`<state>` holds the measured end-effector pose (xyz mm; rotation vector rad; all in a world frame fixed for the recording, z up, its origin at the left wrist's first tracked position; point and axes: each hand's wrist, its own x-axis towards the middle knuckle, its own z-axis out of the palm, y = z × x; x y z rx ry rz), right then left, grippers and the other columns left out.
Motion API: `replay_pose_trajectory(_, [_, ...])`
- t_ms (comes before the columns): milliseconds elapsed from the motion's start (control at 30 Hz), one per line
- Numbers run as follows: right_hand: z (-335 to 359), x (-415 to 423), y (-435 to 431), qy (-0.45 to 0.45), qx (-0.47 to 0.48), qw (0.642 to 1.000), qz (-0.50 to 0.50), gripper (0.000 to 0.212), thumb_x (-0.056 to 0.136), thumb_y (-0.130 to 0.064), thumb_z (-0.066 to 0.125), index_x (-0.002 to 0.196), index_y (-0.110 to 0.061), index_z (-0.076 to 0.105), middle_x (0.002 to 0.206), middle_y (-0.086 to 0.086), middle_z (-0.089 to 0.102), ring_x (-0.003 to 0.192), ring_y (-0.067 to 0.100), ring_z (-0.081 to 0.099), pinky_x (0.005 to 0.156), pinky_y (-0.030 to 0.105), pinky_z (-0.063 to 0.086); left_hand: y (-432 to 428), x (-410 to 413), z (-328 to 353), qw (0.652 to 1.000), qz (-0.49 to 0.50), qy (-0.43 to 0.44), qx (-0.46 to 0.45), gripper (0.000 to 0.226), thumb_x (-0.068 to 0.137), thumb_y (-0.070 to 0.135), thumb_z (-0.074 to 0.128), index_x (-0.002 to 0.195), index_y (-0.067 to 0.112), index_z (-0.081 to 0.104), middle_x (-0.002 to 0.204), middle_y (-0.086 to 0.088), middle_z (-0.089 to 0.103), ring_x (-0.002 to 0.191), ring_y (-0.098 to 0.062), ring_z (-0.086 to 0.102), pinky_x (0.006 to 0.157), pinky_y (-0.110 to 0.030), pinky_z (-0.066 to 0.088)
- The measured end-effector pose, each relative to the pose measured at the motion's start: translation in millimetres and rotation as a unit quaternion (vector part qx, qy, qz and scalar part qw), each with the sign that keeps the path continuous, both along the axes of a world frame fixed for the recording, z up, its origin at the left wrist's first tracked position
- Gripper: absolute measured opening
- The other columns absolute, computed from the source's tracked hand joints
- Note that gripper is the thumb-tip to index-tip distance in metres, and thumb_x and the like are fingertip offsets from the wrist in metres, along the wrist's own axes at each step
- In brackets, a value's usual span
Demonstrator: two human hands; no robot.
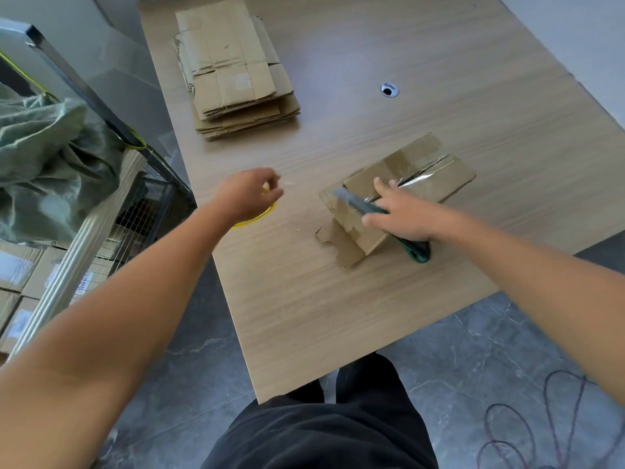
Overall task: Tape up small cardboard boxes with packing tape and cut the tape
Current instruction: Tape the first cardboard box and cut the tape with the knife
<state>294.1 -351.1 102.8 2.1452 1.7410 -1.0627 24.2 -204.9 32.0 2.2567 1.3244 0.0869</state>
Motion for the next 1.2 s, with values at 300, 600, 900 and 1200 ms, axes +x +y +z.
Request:
replay_pose_trajectory(300, [-62.2, -42.1, -32.5, -0.058, 0.386, 0.898, -0.202, 0.042, 0.084, -0.033, 0.079, 0.111, -0.003, 0.07, 0.148, 0.016, 0.049, 0.138, 0.034, 0.045, 0.116, 0.054, 0.033, -31.0, 85.2, 8.4, 0.901, -0.051, -0.235, -0.362, 0.01, 0.074, 0.018, 0.053, 0.083, 0.017, 0.054, 0.122, -0.021, 0.059, 0.092, -0.029, 0.056, 0.061, -0.04, 0.05])
replay_pose_trajectory(600, [-81.8, -19.8, -57.1, -0.087, 0.33, 0.936, -0.09, 0.043, 0.08, -0.034, 0.083, 0.11, -0.007, 0.067, 0.156, 0.004, 0.043, 0.152, 0.022, 0.027, 0.109, 0.067, 0.034, -86.6, 63.4, 14.2, 0.891, 0.029, -0.259, -0.371, 0.018, 0.067, 0.021, 0.044, 0.081, 0.015, 0.053, 0.13, -0.006, 0.064, 0.097, -0.05, 0.062, 0.052, -0.031, 0.045])
replay_pose_trajectory(900, [-56.9, 24.5, -60.8, 0.15, 0.264, 0.951, 0.055, 0.041, 0.077, -0.037, 0.086, 0.103, -0.016, 0.063, 0.156, -0.002, 0.044, 0.149, 0.008, 0.029, 0.12, 0.038, 0.03, -142.8, 39.4, 17.9, 0.883, 0.1, -0.262, -0.377, 0.024, 0.068, 0.024, 0.041, 0.079, 0.011, 0.058, 0.125, -0.009, 0.066, 0.076, -0.04, 0.058, 0.045, -0.03, 0.043])
replay_pose_trajectory(1200, [-20.2, 34.9, -68.8, 0.326, 0.326, 0.859, -0.223, 0.026, 0.079, -0.043, 0.075, 0.094, -0.023, 0.068, 0.091, -0.007, 0.072, 0.076, 0.0, 0.06, 0.072, 0.03, 0.049, -167.8, 44.1, 105.6, 0.945, 0.145, -0.187, -0.225, 0.025, 0.067, 0.023, 0.041, 0.077, 0.023, 0.064, 0.119, -0.018, 0.061, 0.087, -0.046, 0.063, 0.056, -0.049, 0.054])
